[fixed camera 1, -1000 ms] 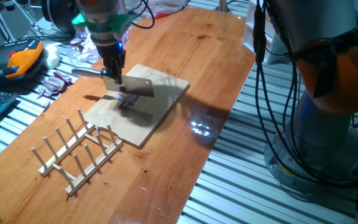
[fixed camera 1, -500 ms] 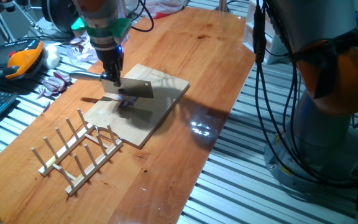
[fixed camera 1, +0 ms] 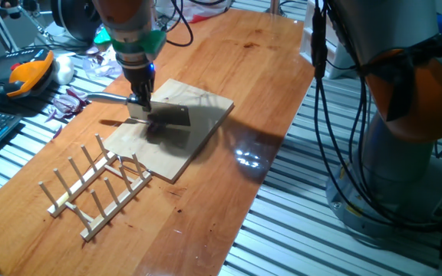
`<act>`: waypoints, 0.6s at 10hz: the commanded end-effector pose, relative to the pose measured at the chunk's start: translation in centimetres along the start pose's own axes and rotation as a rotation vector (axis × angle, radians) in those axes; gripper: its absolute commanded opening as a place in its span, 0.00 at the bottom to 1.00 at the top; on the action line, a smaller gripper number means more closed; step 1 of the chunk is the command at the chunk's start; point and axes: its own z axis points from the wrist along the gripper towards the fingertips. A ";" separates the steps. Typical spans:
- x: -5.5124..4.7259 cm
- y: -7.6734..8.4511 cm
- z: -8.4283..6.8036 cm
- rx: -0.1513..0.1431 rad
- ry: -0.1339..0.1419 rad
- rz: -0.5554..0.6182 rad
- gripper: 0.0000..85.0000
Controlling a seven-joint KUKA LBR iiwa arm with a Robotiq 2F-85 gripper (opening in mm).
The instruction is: Chop the onions
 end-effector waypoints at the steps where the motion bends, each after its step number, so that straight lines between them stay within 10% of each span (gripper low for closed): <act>1: 0.2 0.2 0.4 0.001 0.001 0.001 0.00; 4: 0.0 0.3 0.4 -0.013 0.006 0.004 0.00; 6: -1.2 0.9 -3.0 -0.007 0.049 0.006 0.00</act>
